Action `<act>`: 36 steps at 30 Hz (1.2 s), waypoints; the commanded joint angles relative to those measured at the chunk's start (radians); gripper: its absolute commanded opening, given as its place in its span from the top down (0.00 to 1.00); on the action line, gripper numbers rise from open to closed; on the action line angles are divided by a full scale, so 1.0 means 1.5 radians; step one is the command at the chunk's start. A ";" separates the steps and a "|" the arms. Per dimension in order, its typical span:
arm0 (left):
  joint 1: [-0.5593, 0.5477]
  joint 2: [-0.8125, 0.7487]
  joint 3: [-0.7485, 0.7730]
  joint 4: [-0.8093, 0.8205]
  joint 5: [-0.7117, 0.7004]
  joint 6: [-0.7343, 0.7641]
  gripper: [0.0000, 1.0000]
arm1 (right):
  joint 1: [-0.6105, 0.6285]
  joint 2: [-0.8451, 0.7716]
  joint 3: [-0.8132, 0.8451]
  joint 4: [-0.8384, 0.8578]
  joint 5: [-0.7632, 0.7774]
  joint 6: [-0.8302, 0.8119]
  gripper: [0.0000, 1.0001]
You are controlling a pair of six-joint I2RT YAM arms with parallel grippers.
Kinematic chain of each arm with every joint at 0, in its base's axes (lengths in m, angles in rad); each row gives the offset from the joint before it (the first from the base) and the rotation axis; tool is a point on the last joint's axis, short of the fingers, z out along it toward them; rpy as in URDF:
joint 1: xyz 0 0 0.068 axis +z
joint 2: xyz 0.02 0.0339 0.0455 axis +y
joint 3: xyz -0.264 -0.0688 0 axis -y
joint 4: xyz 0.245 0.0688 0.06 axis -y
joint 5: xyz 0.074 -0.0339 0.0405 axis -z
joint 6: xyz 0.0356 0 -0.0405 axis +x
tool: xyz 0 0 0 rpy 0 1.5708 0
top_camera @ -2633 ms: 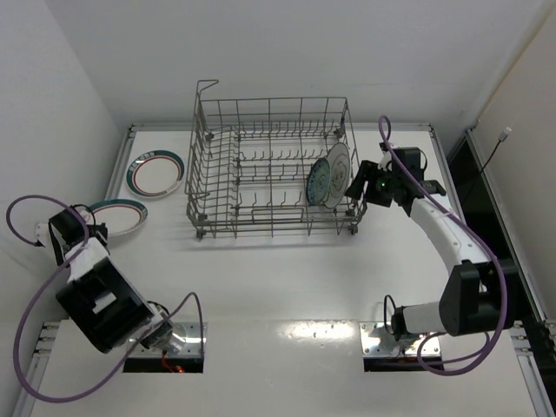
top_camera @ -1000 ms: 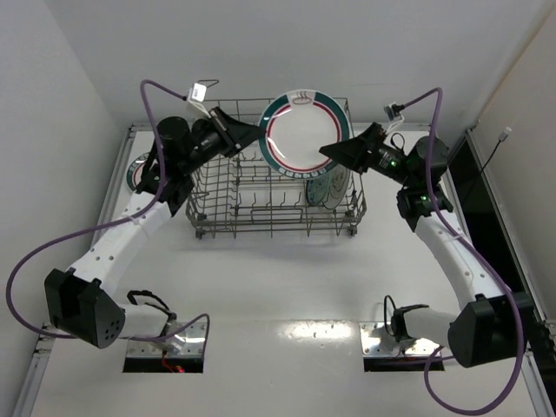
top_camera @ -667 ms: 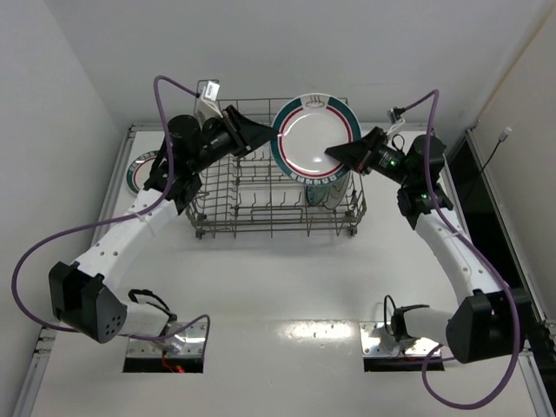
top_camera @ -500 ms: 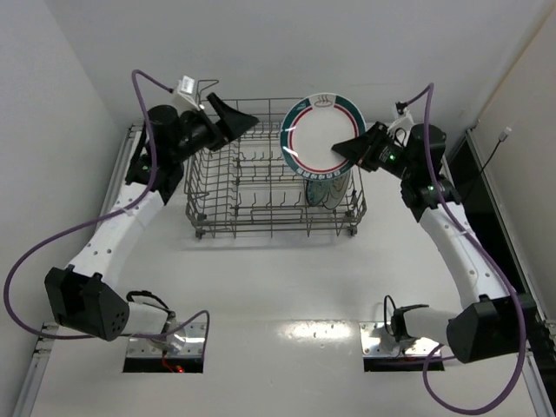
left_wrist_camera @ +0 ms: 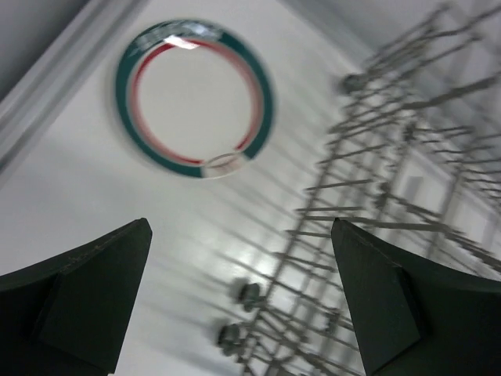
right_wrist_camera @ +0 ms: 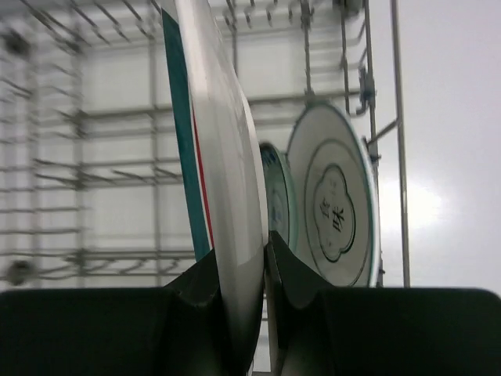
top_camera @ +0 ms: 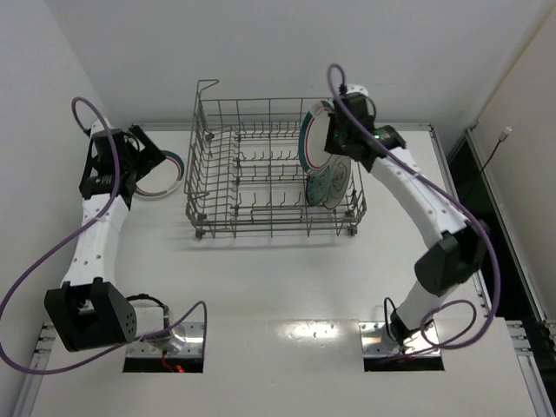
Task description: Load the plates into the dish rack
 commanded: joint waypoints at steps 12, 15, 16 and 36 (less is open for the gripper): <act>0.063 0.008 -0.178 0.142 -0.062 0.005 0.01 | 0.065 0.128 0.028 -0.065 0.175 -0.042 1.00; 0.063 0.024 -0.171 0.136 -0.062 0.005 0.01 | 0.071 0.152 0.028 -0.065 0.156 -0.042 1.00; 0.063 0.030 -0.171 0.135 -0.062 0.005 0.01 | 0.071 0.152 0.028 -0.065 0.150 -0.036 1.00; 0.063 0.107 -0.180 0.166 -0.001 0.024 0.01 | 0.056 0.082 -0.002 -0.117 -0.111 -0.053 0.56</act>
